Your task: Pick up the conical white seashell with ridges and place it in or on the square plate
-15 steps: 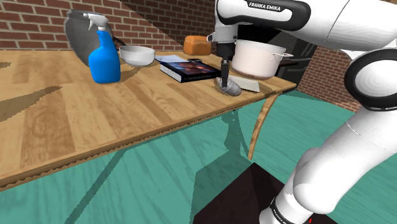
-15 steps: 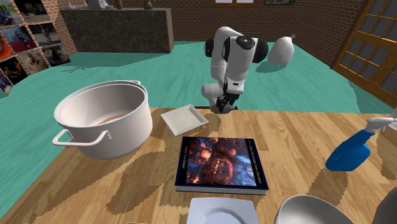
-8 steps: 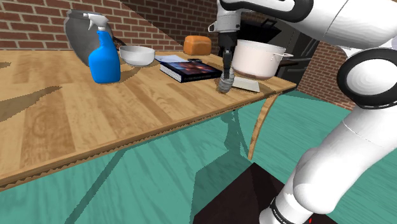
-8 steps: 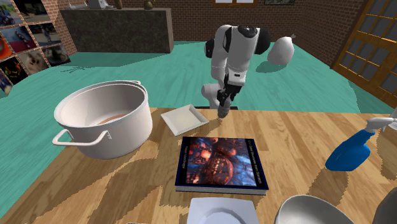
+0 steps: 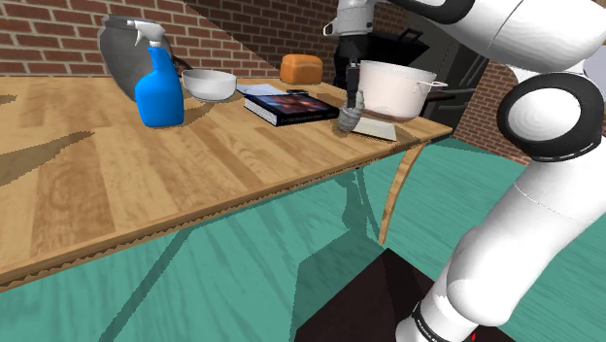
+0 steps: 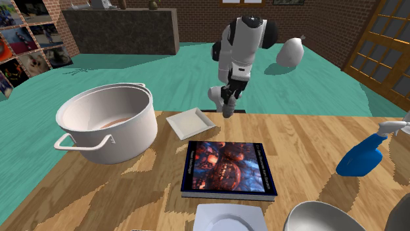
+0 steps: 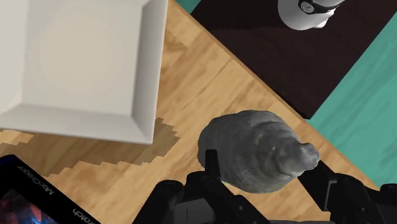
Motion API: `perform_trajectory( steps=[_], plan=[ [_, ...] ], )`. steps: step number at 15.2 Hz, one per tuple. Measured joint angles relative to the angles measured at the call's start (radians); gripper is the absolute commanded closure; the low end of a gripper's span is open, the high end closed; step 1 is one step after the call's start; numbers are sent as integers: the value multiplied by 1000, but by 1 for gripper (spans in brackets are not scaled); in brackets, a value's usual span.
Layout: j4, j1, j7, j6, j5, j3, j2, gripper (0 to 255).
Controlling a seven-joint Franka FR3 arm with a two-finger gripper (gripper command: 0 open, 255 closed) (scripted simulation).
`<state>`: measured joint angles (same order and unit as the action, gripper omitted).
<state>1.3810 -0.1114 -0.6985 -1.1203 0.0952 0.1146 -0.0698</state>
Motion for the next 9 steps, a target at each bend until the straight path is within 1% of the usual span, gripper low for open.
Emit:
perform_trajectory(
  steps=[2, 8, 9],
  plan=[
    [-16, 22, -50, -5, 9, 26, 18, 255],
    [-160, 98, -213, 17, 21, 104, 125, 255],
    [-168, 112, -237, 9, 21, 115, 139, 255]
  ],
)
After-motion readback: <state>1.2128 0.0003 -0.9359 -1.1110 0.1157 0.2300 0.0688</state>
